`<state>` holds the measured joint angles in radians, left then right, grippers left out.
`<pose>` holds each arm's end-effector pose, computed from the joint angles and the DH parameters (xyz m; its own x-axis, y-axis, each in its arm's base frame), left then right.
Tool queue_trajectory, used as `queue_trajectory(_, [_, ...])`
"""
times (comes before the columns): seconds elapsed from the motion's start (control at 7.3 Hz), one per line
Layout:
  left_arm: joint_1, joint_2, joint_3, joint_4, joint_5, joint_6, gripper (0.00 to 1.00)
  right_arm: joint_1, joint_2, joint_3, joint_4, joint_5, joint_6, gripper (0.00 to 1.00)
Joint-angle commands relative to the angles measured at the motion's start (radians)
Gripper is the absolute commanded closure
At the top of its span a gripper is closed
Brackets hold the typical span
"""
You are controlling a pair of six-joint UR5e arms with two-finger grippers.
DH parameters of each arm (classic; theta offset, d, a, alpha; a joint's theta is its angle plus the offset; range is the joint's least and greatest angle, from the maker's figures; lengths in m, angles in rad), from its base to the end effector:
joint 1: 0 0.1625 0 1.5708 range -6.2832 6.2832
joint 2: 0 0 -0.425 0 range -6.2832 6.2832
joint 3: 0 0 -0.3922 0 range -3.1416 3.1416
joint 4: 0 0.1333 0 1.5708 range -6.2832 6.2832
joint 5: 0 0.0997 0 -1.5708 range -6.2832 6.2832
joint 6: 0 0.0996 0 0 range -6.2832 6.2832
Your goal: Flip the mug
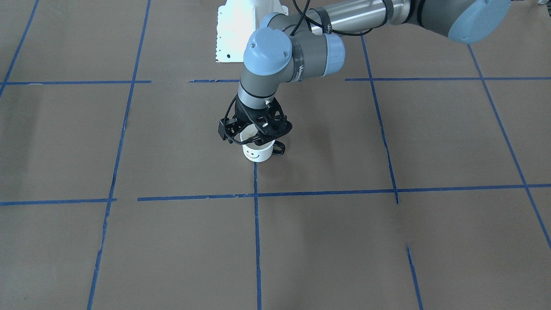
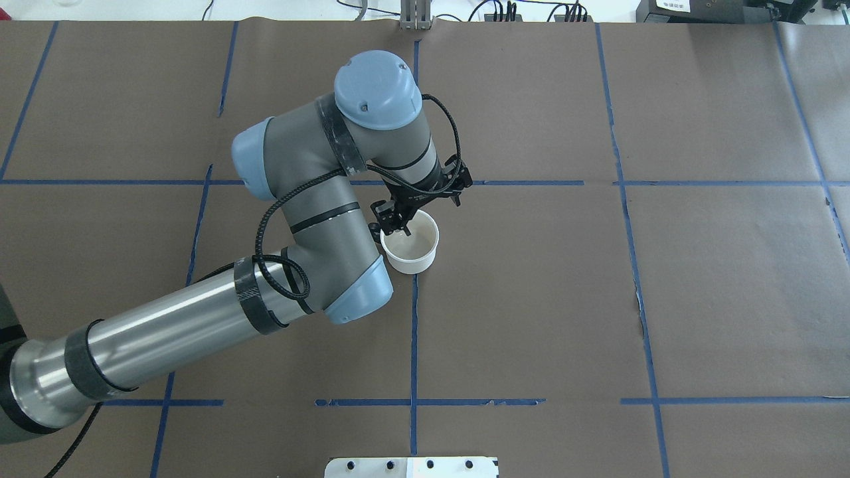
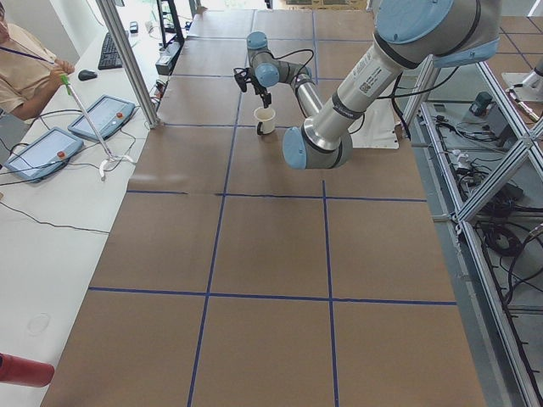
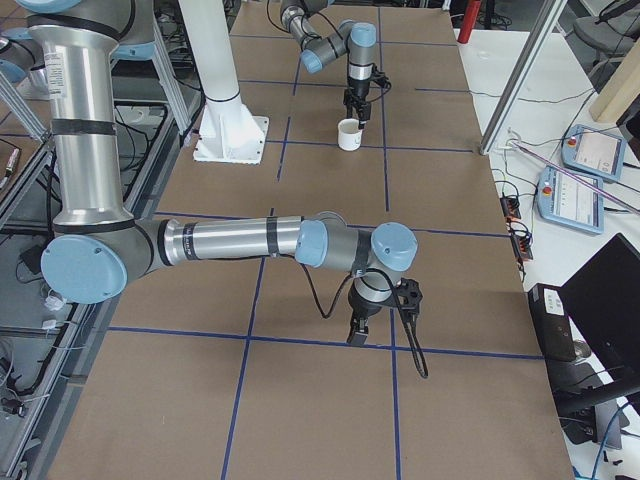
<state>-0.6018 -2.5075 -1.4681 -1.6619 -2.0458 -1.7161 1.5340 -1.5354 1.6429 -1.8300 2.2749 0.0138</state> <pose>0.5576 -0.4894 0.0975 0.4615 -0.4732 -0.7504 0.2720 0.8806 -0.3879 0.0507 -0.4943 0.6353 0.7657 0.0833 0.6378 0.0258 0.9868 -0.1599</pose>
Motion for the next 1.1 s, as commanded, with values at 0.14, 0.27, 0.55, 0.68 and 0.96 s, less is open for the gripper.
queue_trajectory(0.14, [-0.094, 0.224, -0.269, 0.045, -0.001, 0.213, 0.00, 0.000, 0.000, 0.000, 0.000, 0.000, 0.000, 0.00])
queue_trajectory(0.27, [-0.124, 0.342, -0.363, 0.045, -0.001, 0.378, 0.00, 0.000, 0.000, 0.000, 0.000, 0.000, 0.000, 0.00])
queue_trajectory(0.55, [-0.278, 0.541, -0.417, 0.039, -0.017, 0.771, 0.00, 0.000, 0.000, 0.000, 0.000, 0.000, 0.000, 0.00])
queue_trajectory(0.68, [-0.377, 0.652, -0.417, 0.031, -0.077, 1.010, 0.00, 0.000, 0.000, 0.000, 0.000, 0.000, 0.000, 0.00])
queue_trajectory(0.96, [-0.639, 0.847, -0.364, 0.033, -0.175, 1.556, 0.00, 0.000, 0.000, 0.000, 0.000, 0.000, 0.000, 0.00])
